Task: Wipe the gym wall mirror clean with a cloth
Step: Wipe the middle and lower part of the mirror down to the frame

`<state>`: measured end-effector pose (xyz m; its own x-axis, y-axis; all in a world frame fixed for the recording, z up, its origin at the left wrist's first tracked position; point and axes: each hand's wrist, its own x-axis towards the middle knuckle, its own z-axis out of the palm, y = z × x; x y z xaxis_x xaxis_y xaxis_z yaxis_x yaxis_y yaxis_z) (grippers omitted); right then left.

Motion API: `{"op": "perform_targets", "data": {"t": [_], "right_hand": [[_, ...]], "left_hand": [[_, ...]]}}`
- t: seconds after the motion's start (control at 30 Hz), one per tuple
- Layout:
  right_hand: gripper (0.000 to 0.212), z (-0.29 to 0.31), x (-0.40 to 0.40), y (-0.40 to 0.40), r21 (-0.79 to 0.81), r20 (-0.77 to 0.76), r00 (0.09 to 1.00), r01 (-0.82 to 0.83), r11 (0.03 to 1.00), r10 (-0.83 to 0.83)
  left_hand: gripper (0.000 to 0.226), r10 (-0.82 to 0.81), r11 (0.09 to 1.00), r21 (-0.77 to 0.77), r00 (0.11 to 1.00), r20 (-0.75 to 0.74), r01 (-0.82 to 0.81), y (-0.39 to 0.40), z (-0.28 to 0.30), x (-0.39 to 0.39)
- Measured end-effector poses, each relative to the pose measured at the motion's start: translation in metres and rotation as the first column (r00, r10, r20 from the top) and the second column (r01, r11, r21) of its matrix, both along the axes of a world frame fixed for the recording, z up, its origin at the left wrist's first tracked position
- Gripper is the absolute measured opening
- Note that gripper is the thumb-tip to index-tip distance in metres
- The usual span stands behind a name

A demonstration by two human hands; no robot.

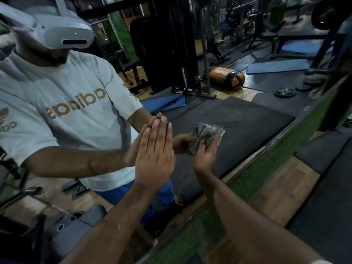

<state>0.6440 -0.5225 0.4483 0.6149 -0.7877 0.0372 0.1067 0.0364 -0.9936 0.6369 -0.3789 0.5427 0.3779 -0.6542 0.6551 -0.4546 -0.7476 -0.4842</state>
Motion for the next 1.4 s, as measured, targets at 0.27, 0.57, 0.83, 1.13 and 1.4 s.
{"op": "perform_targets", "data": {"t": [0.27, 0.57, 0.83, 1.13, 1.4], "right_hand": [[0.069, 0.039, -0.028, 0.049, -0.512, 0.149, 0.969, -0.094, 0.854, 0.196], [0.071, 0.065, -0.023, 0.094, -0.043, 0.140, 0.987, -0.071, 0.997, 0.076], [0.072, 0.024, -0.049, 0.134, -0.053, 0.014, 0.995, -0.097, 0.994, 0.098], [0.070, 0.009, -0.055, 0.157, -0.418, 0.124, 0.986, -0.050, 0.907, 0.111], [0.064, 0.016, -0.050, 0.169, -0.796, 0.155, 0.959, -0.021, 0.605, 0.238]], "left_hand": [[0.074, 0.054, 0.998, 0.027, 0.998, 0.010, -0.055, 0.062, -0.019, -0.017], [0.065, -0.006, 0.996, 0.085, 1.000, 0.015, 0.004, 0.084, -0.015, -0.018], [0.072, 0.096, 0.995, -0.037, 0.995, 0.022, -0.095, 0.145, -0.038, -0.043], [0.065, 0.108, 0.989, -0.108, 0.994, 0.031, -0.104, 0.169, -0.040, -0.044], [0.072, 0.109, 0.991, -0.082, 0.994, 0.010, -0.107, 0.170, -0.045, -0.042]]}}
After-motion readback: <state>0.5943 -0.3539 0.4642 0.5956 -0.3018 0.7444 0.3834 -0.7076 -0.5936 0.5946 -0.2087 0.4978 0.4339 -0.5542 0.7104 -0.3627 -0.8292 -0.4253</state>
